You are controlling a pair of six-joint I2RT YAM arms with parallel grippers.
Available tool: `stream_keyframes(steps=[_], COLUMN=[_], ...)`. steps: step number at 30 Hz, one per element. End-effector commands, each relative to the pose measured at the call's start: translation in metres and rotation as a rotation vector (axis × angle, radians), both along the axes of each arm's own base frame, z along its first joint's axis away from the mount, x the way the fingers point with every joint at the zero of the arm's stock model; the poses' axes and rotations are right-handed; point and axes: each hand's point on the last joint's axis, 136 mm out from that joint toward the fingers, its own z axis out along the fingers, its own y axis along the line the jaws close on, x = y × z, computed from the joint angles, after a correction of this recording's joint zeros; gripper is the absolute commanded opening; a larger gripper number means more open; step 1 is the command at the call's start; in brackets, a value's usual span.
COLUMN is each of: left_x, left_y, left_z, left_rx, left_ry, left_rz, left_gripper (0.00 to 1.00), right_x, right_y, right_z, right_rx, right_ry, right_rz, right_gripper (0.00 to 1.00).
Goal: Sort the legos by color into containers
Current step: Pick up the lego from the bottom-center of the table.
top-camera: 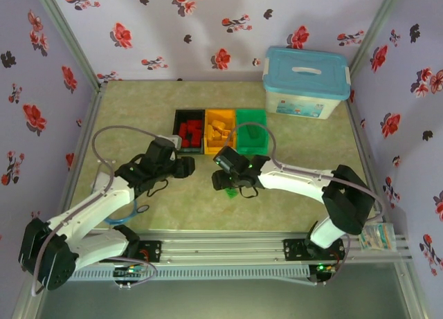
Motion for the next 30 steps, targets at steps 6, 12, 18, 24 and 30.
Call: stream_keyframes(steps=[6,12,18,24,30], left_x=[-0.006,-0.009,-0.012,-0.014,-0.013], left_y=[0.009,0.011,0.016,0.018,0.019], left_z=[-0.007,-0.010,-0.010,-0.013,-0.012], left_rx=[0.003,-0.001,0.009,0.019,0.021], left_ry=[-0.001,0.002,-0.002,0.000,-0.009], left_rz=[0.030,0.034,0.039,0.042,0.045], left_gripper=[0.61,0.61,0.61,0.61,0.61], right_x=[-0.003,-0.009,-0.007,-0.011,-0.011], right_y=[-0.025,-0.013,-0.013,-0.008,-0.005], right_z=[-0.020,-0.040,-0.055,-0.061,-0.056], right_rx=[-0.188,-0.248,-0.331,-0.347,-0.323], right_ry=[0.004,0.042,0.058,0.074,0.065], right_rz=[-0.018,0.029,0.032,0.055,0.057], right_gripper=[0.62,0.63,0.61,0.51,0.32])
